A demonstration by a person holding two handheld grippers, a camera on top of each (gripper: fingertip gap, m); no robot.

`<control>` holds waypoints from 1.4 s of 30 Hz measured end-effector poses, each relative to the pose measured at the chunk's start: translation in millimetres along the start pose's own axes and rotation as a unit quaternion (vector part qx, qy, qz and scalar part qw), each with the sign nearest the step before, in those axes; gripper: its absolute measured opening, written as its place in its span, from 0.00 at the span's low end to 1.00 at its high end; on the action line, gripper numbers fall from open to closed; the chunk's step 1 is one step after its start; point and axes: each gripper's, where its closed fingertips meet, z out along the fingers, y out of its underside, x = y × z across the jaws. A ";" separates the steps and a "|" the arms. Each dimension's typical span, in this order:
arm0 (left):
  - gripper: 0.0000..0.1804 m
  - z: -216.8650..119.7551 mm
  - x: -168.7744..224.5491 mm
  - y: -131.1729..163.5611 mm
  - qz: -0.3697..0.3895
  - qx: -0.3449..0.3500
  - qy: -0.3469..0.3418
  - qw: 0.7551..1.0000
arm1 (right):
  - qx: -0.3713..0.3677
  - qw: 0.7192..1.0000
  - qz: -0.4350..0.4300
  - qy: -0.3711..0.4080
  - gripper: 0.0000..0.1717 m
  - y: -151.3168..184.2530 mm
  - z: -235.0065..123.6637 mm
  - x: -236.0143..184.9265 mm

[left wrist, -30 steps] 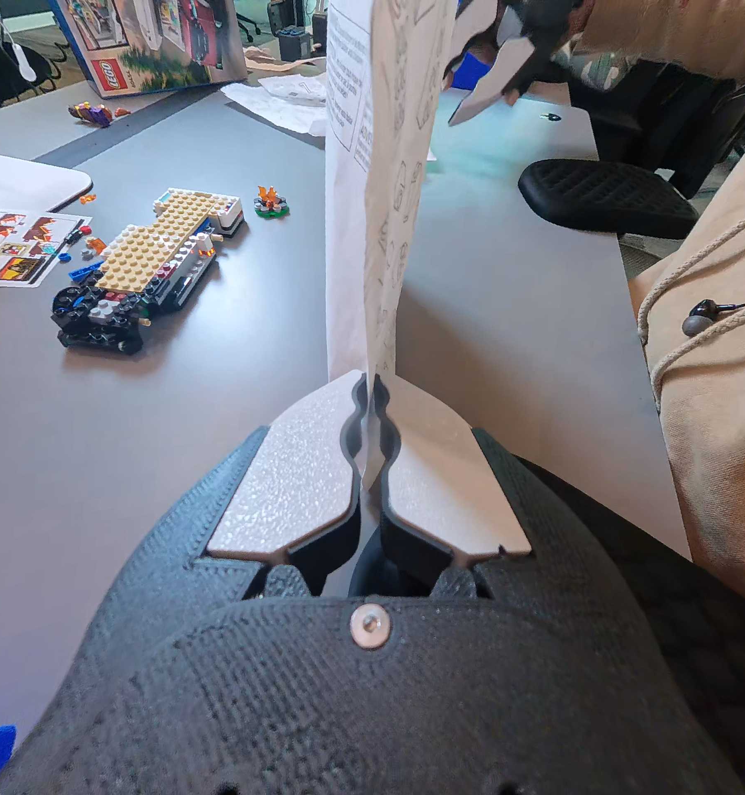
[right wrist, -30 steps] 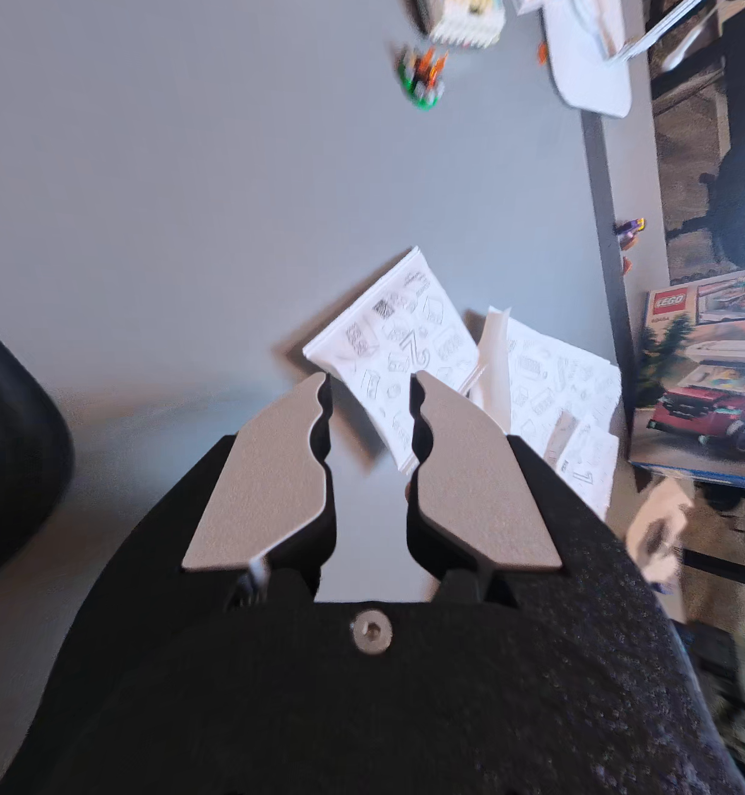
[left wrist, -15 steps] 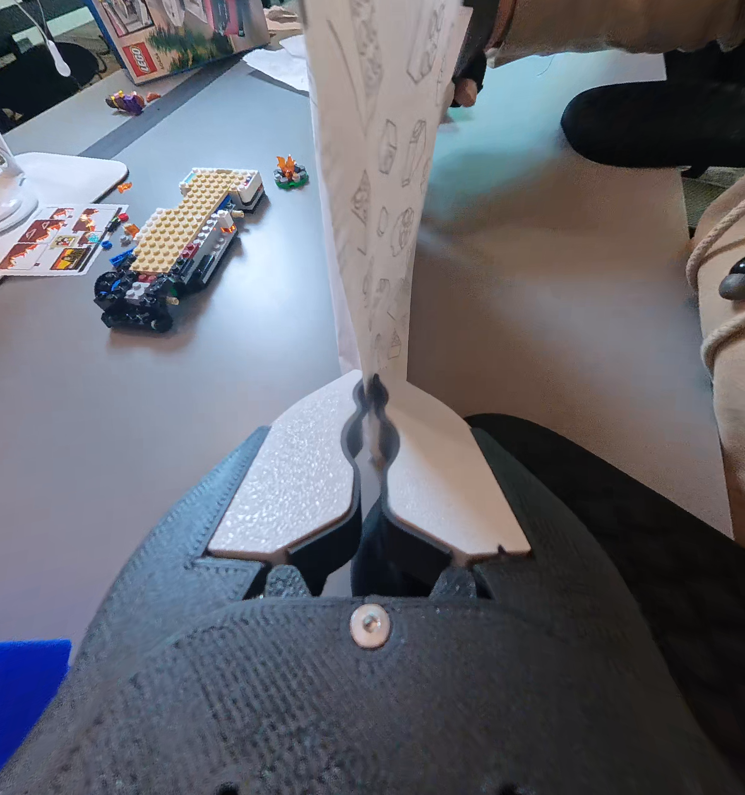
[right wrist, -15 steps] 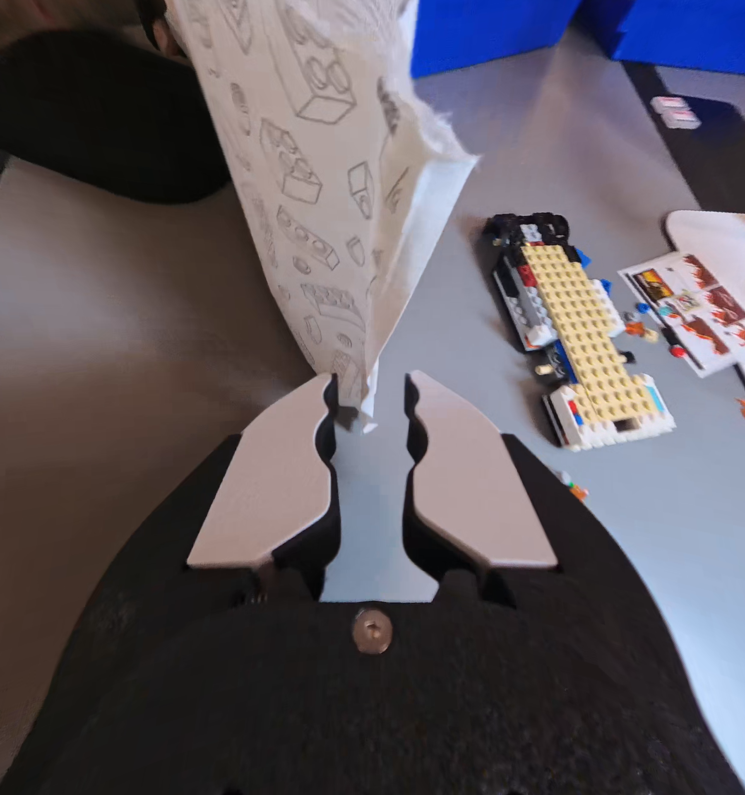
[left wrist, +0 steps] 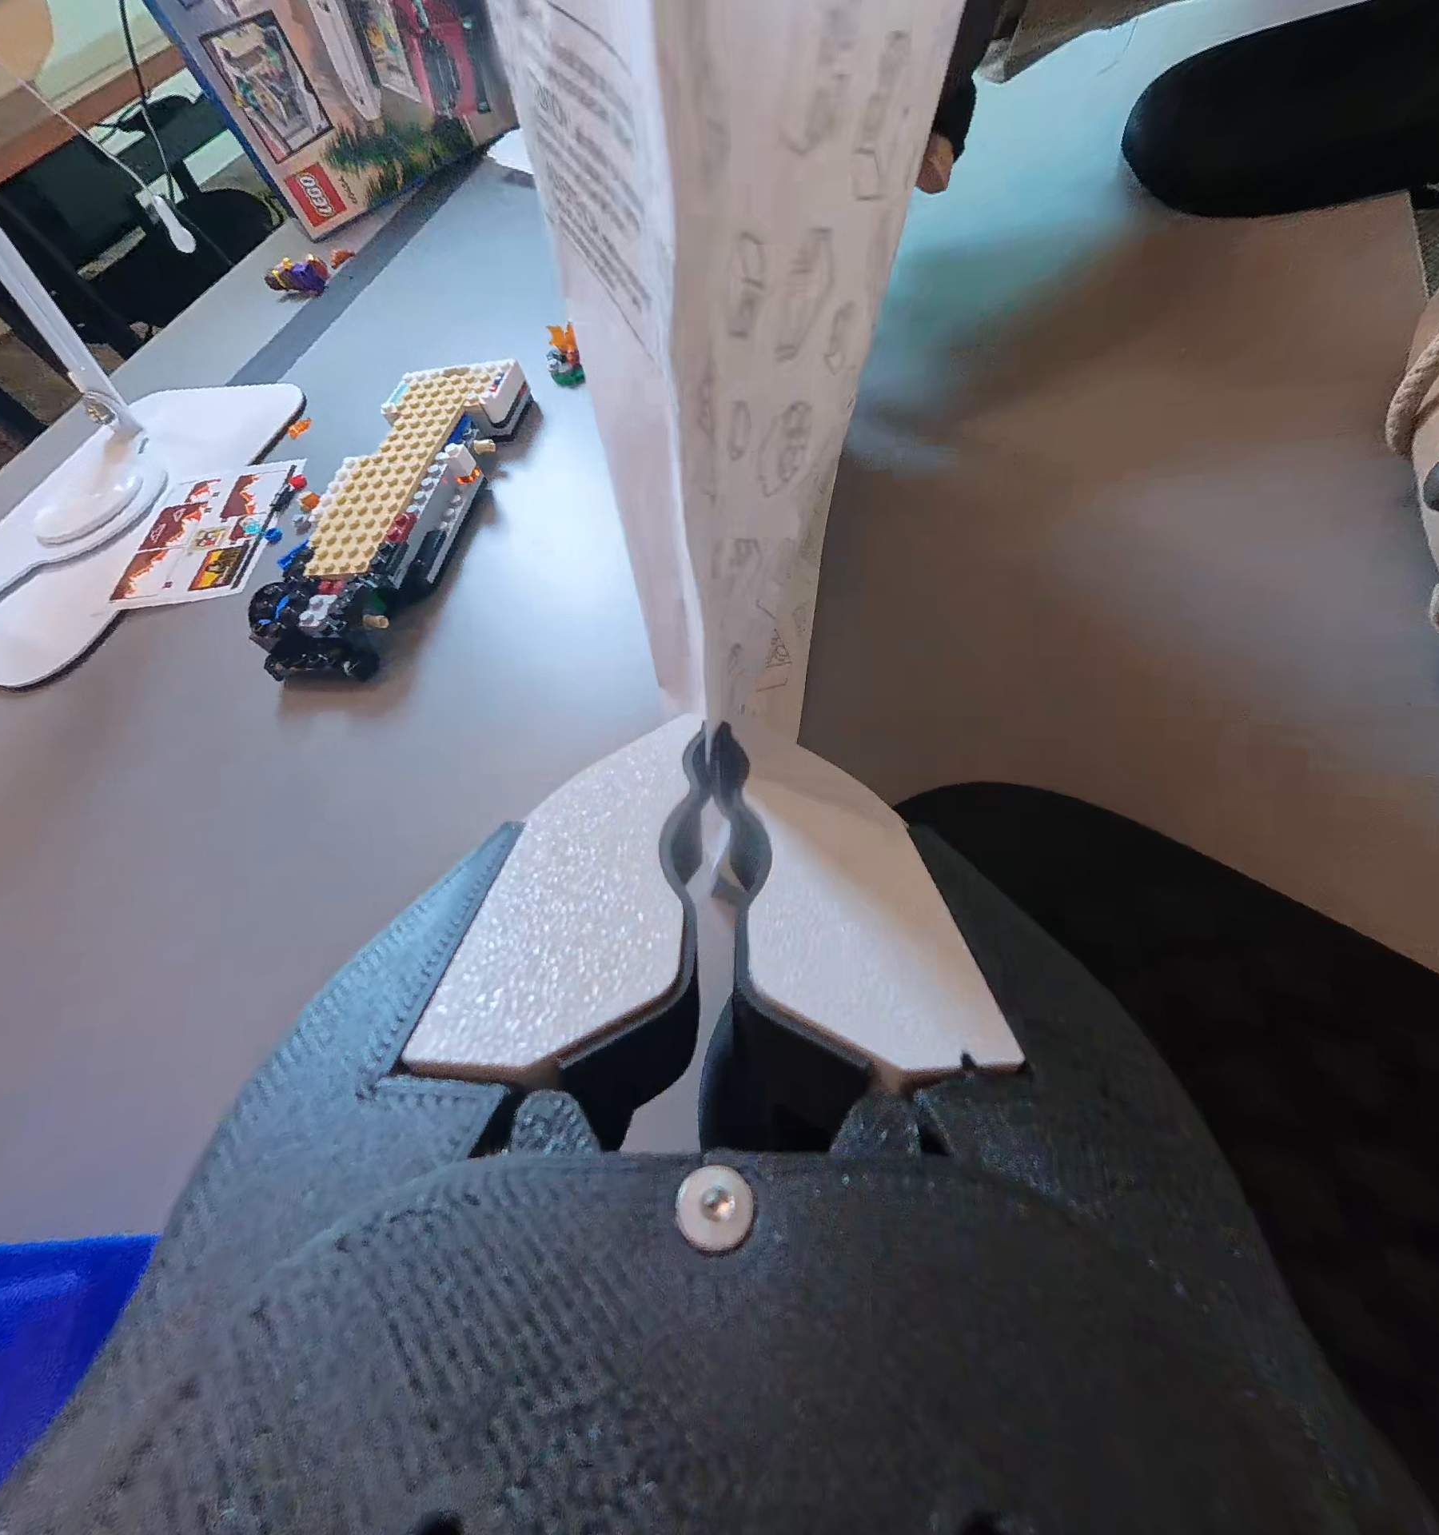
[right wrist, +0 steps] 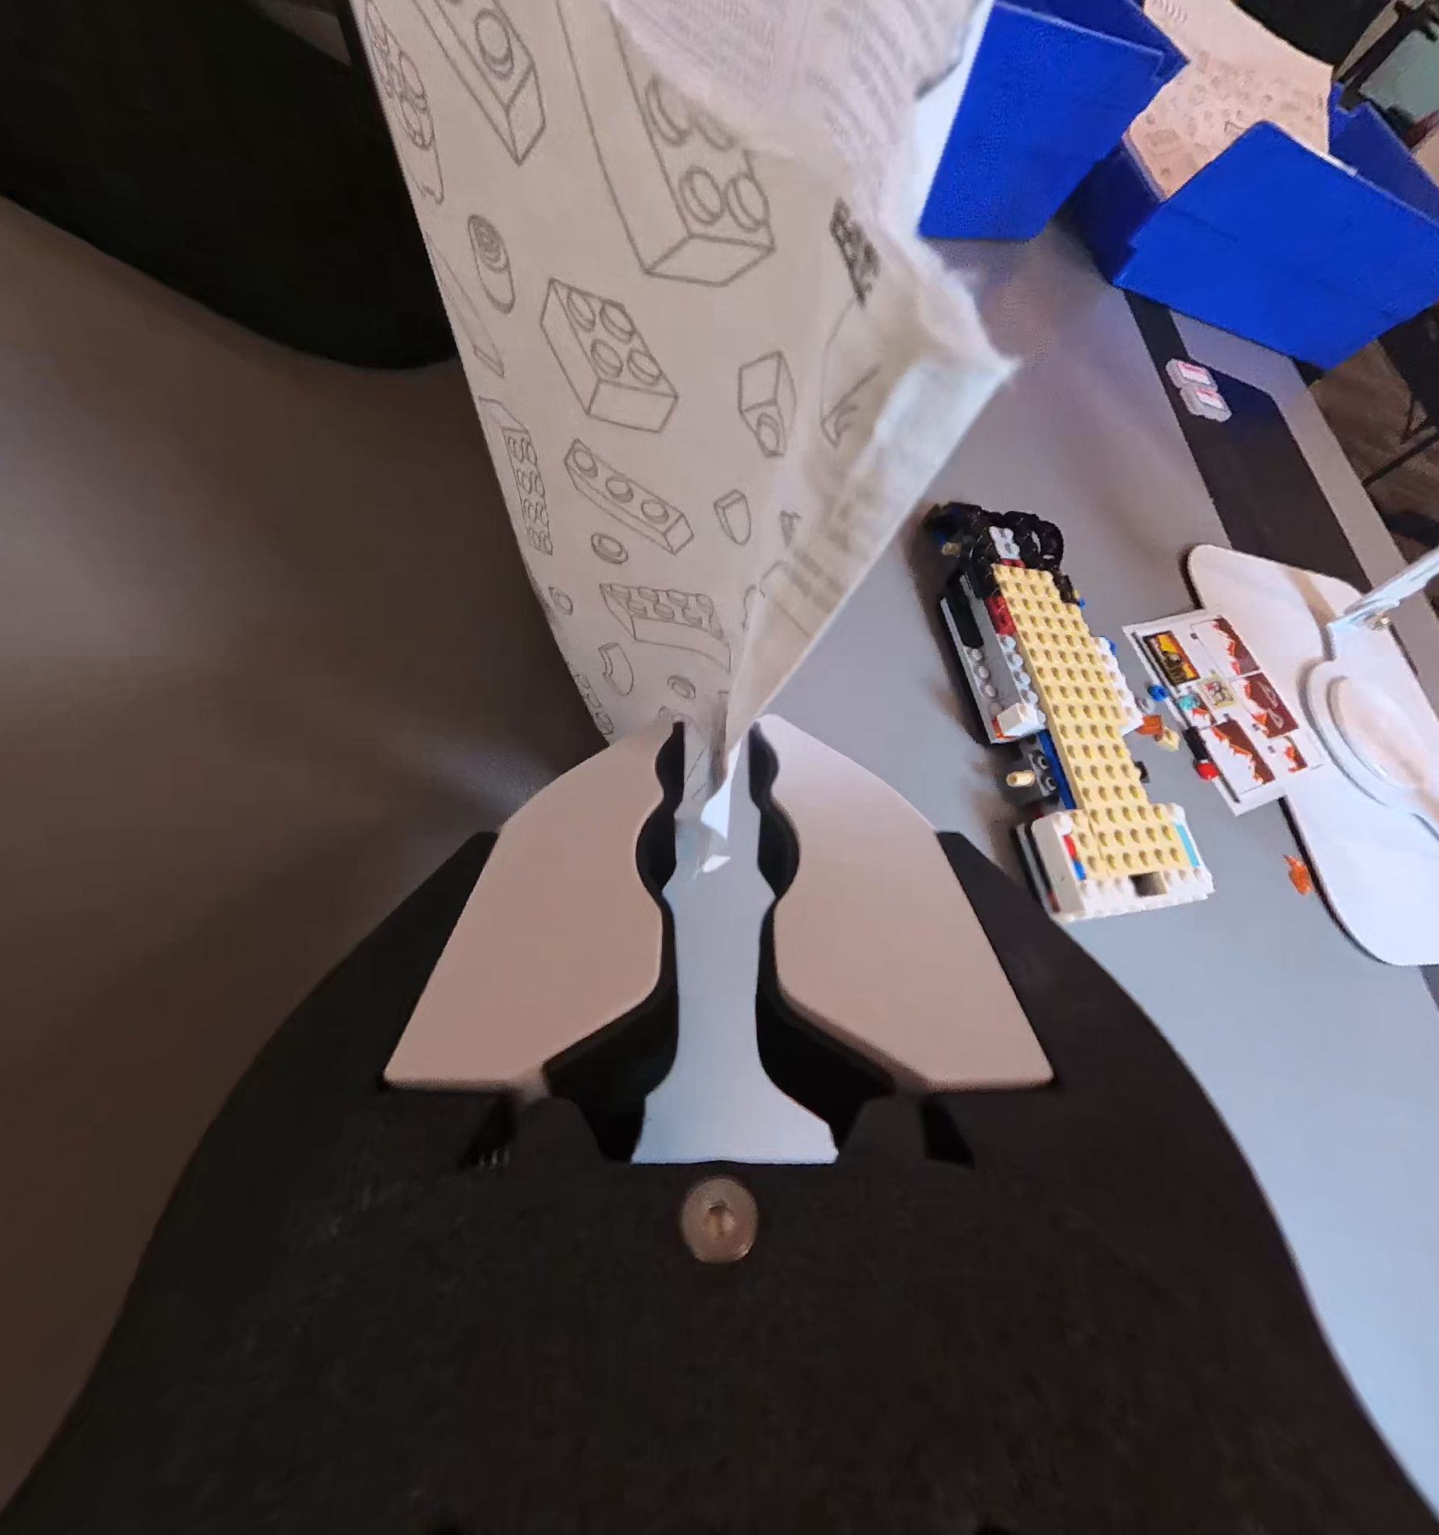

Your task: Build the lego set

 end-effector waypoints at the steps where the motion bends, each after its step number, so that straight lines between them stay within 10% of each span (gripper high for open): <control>1: 0.01 0.0 0.4 1.3 0.002 -0.003 -0.001 1.000 | -0.004 1.000 0.005 -0.003 0.11 3.1 0.0 -1.7; 21: 0.00 -8.4 -17.4 9.8 -0.068 -0.021 -0.041 0.997 | -0.016 0.999 0.011 -0.030 0.00 1.6 10.9 -15.6; 29: 0.00 -87.4 -22.2 -24.1 -0.164 0.102 -0.045 0.980 | 0.046 0.985 0.113 -0.120 0.00 -70.1 25.2 -13.1; 42: 0.00 -248.0 -45.2 49.0 -0.369 0.132 -0.197 0.899 | 0.030 0.889 0.331 -0.314 0.00 -185.8 164.0 -22.4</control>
